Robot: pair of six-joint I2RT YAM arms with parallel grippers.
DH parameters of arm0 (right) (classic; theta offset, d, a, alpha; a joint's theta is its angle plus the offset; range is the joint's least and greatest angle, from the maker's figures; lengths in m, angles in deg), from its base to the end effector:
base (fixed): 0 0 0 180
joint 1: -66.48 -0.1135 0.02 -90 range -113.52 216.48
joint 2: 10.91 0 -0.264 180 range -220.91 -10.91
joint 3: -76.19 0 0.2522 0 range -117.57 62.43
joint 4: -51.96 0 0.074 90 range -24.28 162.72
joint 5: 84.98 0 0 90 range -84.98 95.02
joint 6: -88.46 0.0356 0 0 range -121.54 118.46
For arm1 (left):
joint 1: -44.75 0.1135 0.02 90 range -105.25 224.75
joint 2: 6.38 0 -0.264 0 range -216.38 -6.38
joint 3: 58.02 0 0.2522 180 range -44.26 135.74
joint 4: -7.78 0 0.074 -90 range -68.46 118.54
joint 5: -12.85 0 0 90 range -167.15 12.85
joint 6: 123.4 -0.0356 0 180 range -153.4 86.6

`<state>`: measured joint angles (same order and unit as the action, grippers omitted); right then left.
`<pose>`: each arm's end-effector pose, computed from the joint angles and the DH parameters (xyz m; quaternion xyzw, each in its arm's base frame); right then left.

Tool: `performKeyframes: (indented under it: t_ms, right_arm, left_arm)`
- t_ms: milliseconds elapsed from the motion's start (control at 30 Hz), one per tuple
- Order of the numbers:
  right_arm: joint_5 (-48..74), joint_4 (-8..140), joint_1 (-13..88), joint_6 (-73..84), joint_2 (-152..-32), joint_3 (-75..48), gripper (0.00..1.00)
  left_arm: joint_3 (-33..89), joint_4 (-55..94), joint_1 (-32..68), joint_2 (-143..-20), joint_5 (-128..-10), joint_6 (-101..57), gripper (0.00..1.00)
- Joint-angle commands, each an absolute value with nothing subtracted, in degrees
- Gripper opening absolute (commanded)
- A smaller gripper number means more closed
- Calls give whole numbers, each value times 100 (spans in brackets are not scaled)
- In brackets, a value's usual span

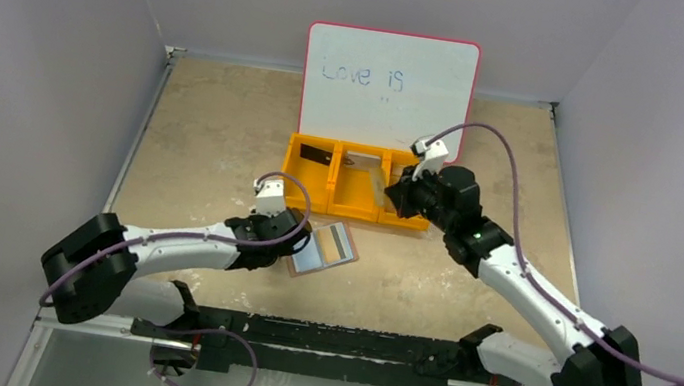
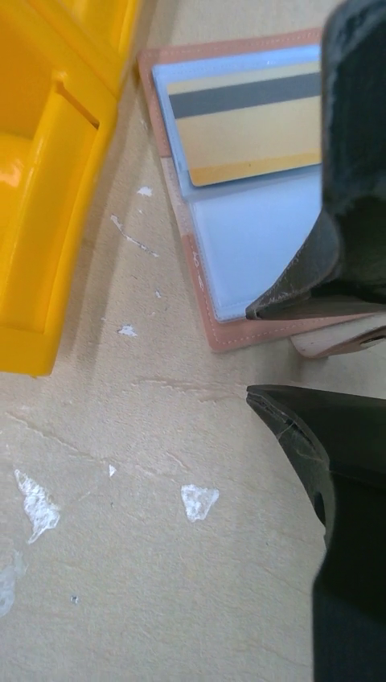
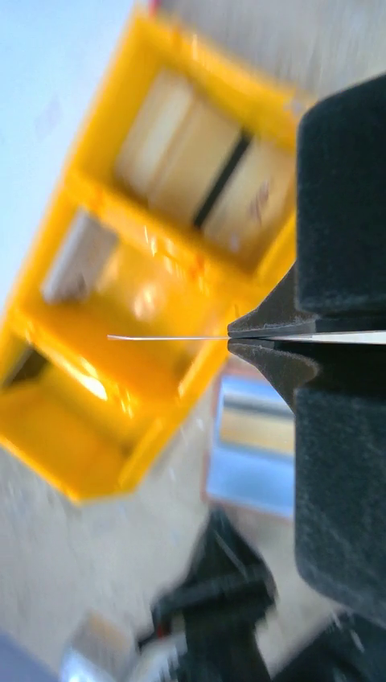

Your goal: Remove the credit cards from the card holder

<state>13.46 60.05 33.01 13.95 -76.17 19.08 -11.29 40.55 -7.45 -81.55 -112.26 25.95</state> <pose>0.2174 0.1500 0.2870 -0.1683 0.7810 0.3016 0.5203 0.1534 -0.1643 0.1582 -0.1324 0.9170 -0.0317 0.3749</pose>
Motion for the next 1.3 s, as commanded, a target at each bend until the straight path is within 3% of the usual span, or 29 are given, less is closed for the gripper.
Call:
performKeyframes:
  t_ms: [0,100,200,600,900,1267]
  right_arm:
    - [-567,6413,3575,-537,-7055,1605,0]
    - [-747,6660,4042,-1097,-7178,1212,0]
    - [414,7286,4361,-1924,-7694,763,0]
    - [2303,9161,4688,-3795,-8691,-431,0]
    - [2395,9918,4688,-4506,-9682,-870,0]
    - [2326,9850,4688,-4886,-10544,-1080,0]
  left_arm:
    - [-969,4354,-754,-7679,-11339,2549,40]
    - [-805,4572,-754,-7568,-11424,2495,45]
    - [-687,4658,-753,-7497,-11450,2408,46]
    - [-413,4654,-754,-7023,-11200,2163,49]
    - [-385,4593,-754,-6711,-11138,2175,54]
    - [-306,4604,-754,-6553,-11101,2164,58]
